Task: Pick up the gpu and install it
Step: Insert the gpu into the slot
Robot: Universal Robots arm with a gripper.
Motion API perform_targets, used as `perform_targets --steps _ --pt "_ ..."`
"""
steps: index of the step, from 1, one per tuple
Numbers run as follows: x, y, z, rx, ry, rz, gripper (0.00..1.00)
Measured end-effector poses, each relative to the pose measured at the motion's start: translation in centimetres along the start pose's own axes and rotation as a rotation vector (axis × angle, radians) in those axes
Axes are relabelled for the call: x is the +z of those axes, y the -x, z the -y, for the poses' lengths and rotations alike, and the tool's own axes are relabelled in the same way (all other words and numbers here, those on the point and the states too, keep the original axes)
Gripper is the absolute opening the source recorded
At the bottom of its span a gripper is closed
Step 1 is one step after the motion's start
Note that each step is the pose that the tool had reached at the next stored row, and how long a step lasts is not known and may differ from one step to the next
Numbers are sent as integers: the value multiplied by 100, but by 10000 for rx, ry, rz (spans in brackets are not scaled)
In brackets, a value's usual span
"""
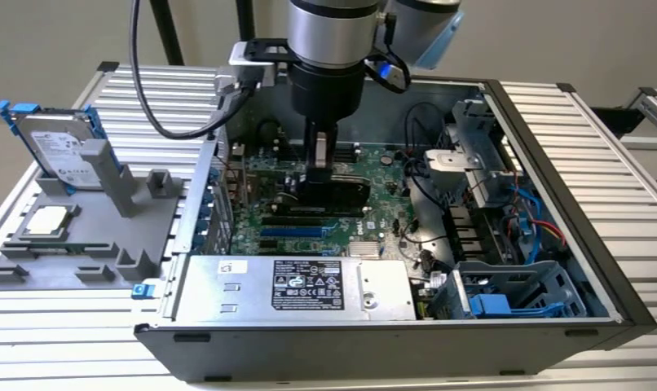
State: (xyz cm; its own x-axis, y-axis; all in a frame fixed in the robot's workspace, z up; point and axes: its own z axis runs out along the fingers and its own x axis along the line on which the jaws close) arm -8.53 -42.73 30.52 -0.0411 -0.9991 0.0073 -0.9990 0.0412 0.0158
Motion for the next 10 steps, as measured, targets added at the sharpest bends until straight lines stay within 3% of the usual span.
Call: perform_targets --steps 10 --pt "48 -68 -38 -1 -1 0 0"
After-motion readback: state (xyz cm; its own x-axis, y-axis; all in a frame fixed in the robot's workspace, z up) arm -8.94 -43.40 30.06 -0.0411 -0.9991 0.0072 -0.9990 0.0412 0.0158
